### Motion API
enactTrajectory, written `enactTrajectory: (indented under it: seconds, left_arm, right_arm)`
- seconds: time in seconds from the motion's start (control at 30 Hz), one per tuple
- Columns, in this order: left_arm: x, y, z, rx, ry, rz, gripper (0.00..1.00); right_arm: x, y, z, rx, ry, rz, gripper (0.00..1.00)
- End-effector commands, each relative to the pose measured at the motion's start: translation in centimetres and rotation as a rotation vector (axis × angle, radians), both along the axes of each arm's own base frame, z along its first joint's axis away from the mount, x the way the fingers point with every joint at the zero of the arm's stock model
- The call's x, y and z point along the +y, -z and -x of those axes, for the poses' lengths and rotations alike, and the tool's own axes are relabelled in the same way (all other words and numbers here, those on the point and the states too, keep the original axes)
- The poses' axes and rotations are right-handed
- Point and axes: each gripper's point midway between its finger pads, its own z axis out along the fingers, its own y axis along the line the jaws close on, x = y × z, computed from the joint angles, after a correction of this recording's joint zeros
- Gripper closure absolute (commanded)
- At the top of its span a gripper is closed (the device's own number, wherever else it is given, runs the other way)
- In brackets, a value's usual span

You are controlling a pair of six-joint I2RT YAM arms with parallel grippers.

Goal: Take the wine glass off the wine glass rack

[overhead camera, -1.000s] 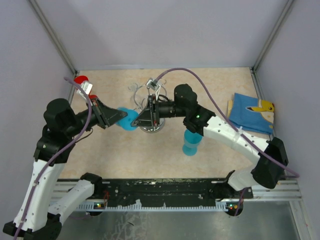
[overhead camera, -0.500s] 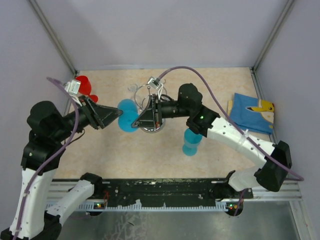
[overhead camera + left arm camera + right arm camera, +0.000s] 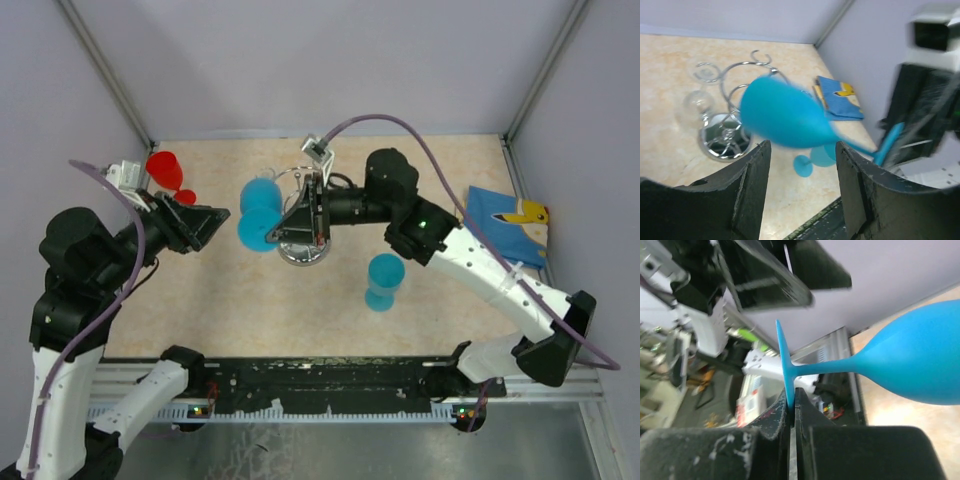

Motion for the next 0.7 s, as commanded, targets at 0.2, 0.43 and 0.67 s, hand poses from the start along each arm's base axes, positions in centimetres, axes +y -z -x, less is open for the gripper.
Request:
enactTrajectory:
  seconds: [0.2, 0.43, 0.67]
  left_arm:
    - [2.4, 4.8, -4.1, 0.042, -0.194, -0.114, 0.4]
    - [2.7, 5.0, -4.4, 0.032, -0.207, -0.142, 0.38]
    - [1.3, 6.0, -4.4, 0.051, -0.136, -0.104, 0.38]
  right_arm:
    - [-10.3, -6.8, -11.1, -0.437, 0.778, 0.331, 1.0]
    - [-20.5, -1.2, -25.2, -0.447, 1.253, 0.769, 1.0]
    - [-25.3, 5.4, -34.6, -0.594, 1.467, 1.309, 1.0]
